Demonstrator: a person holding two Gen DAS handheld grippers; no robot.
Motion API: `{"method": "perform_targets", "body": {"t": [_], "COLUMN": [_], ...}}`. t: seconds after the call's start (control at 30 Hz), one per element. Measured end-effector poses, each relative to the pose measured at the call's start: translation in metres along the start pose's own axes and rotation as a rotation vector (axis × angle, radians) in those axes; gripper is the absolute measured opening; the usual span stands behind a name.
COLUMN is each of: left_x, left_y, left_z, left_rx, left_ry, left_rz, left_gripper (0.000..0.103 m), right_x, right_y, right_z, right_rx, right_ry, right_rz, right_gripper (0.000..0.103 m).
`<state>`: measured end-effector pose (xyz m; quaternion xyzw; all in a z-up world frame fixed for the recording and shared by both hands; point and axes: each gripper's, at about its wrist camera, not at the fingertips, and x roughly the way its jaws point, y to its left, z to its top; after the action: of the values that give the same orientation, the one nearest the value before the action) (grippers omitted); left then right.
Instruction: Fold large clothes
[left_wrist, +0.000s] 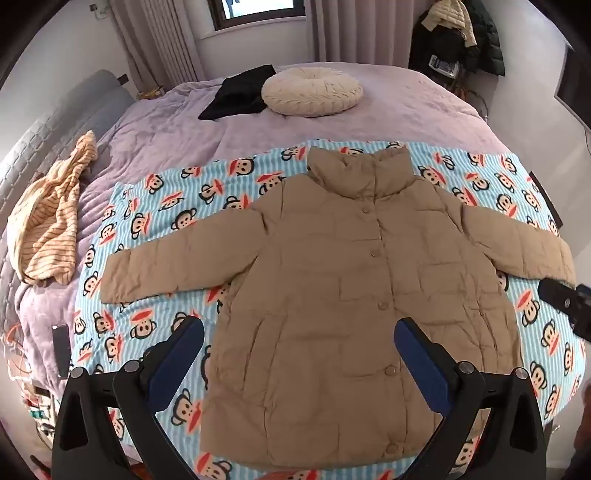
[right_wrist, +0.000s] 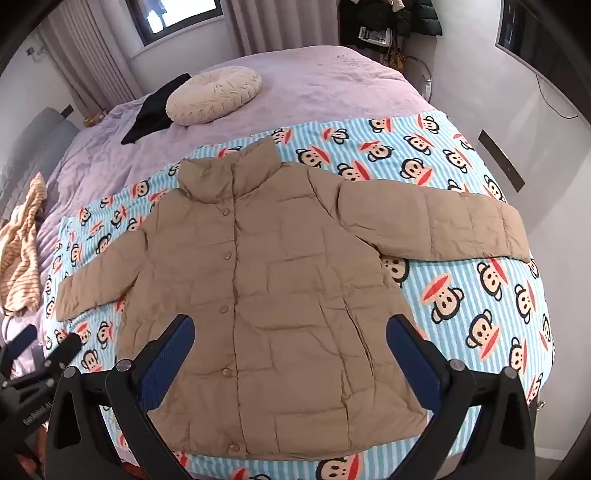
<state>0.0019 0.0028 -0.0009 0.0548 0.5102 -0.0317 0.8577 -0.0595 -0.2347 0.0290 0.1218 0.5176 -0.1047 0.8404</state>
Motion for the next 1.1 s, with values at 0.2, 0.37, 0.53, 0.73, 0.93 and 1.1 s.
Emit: {"method": "perform_targets", "body": {"t": [0.2,0.37,0.53,0.73,0.93,1.1], "left_x": [0.005,0.004,0.006,0.007,0.011,0.011], "left_y": [0.004,0.005,0.006,0.008,0.008,0.008], "left_z": [0.011,0.008,0.008,0.007,0.006,0.006], "left_rx": [0.0,-0.008,-0.014,-0.015,-0.015,-0.018], "left_ry": [0.015,0.001,0.008,0.01,0.016,0.017], "left_rz": [-0.043,-0.028,-0.026,-0.028,-0.032,-0.031], "left_gripper": [0.103,0.103,0.103,0.103,0.103,0.103], "right_x": [0.005,0.009,0.013,0.013,0.014,0.014], "right_y": [0.007,0.018,0.014,0.011,0.011,0.011], "right_z": [0.006,0.007,0.009,0.01,0.009,0.009], "right_rx": [-0.034,-0.057,-0.049,-0.051,-0.052,-0.052], "right_ry": [0.015,0.011,0.022,0.026,0.027,0.025], "right_rz": [-0.023,-0.041,-0.037,-0.033,-0.034,-0.035], "right_gripper": [0.103,0.103,0.103,0.103,0.103,0.103]}}
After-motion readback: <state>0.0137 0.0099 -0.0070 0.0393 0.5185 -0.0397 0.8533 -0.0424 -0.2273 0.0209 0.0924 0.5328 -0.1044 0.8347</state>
